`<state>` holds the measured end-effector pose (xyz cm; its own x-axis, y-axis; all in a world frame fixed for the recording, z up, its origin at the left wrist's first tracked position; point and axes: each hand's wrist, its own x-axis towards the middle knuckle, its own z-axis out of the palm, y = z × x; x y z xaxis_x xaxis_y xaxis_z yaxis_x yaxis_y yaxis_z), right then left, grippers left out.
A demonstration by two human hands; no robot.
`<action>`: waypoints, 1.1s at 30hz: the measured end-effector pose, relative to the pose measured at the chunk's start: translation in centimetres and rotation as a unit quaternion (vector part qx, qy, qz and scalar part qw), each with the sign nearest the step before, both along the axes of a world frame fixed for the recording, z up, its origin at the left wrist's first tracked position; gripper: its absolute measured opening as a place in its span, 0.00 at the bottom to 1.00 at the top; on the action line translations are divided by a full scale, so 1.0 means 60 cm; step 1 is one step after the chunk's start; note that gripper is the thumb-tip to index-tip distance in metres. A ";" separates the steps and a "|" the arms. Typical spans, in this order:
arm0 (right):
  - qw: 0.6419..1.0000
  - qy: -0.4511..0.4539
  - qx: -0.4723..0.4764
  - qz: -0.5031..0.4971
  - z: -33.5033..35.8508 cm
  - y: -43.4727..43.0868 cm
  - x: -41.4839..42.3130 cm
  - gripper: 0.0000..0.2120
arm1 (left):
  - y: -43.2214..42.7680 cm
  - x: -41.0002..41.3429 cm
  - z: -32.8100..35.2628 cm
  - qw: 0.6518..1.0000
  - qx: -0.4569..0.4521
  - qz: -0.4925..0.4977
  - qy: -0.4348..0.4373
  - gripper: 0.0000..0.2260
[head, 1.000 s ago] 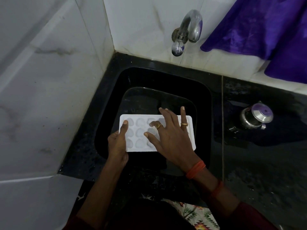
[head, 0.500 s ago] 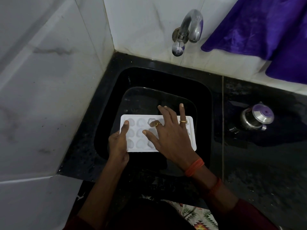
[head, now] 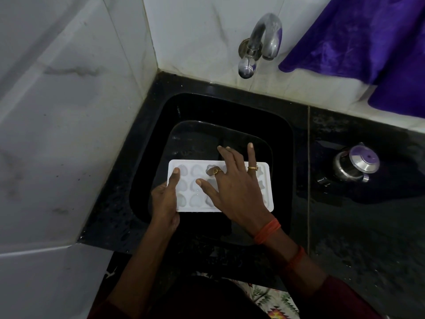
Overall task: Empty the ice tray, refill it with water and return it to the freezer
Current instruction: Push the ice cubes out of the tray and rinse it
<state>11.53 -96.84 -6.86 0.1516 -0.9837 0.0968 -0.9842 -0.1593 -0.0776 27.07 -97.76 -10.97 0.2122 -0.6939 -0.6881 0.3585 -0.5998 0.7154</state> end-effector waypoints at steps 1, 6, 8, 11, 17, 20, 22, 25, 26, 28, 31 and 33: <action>1.000 0.003 0.003 -0.001 -0.001 -0.001 0.000 0.30 | 0.000 -0.001 0.000 1.000 0.000 0.000 -0.001 0.14; 1.000 0.003 0.010 -0.006 -0.009 -0.004 0.001 0.31 | -0.001 -0.002 -0.001 1.000 0.000 -0.004 -0.003 0.15; 1.000 0.001 0.010 -0.009 -0.011 -0.006 0.001 0.31 | 0.000 -0.003 -0.002 1.000 0.001 -0.003 0.000 0.15; 1.000 0.012 0.022 -0.012 -0.011 -0.009 0.001 0.31 | 0.001 -0.005 -0.004 1.000 -0.002 -0.004 0.004 0.14; 1.000 0.019 0.021 -0.012 -0.008 -0.010 0.002 0.33 | 0.003 -0.003 -0.007 1.000 -0.006 -0.007 0.002 0.14; 1.000 0.018 0.003 -0.011 -0.005 -0.010 0.003 0.32 | 0.004 -0.002 -0.007 1.000 -0.007 -0.005 0.001 0.14; 1.000 0.021 0.012 -0.011 -0.005 -0.010 0.002 0.33 | 0.003 -0.002 -0.006 1.000 -0.005 -0.005 0.001 0.14; 0.999 0.019 0.033 -0.010 -0.008 -0.007 0.000 0.32 | 0.003 -0.002 -0.004 1.000 -0.007 -0.007 0.001 0.14; 0.999 0.018 0.035 -0.010 -0.009 -0.007 -0.001 0.32 | 0.003 -0.003 -0.003 1.000 -0.009 -0.007 0.002 0.14; 0.999 0.016 0.031 -0.012 -0.010 -0.006 -0.001 0.31 | 0.003 -0.003 -0.003 1.000 -0.009 -0.008 0.003 0.14; 1.000 0.009 0.010 -0.019 -0.008 -0.007 -0.002 0.31 | 0.004 -0.003 -0.004 1.000 -0.006 -0.012 0.004 0.15; 1.000 0.004 -0.003 -0.022 -0.007 -0.007 -0.002 0.31 | 0.004 -0.003 -0.005 1.000 -0.005 -0.013 0.003 0.15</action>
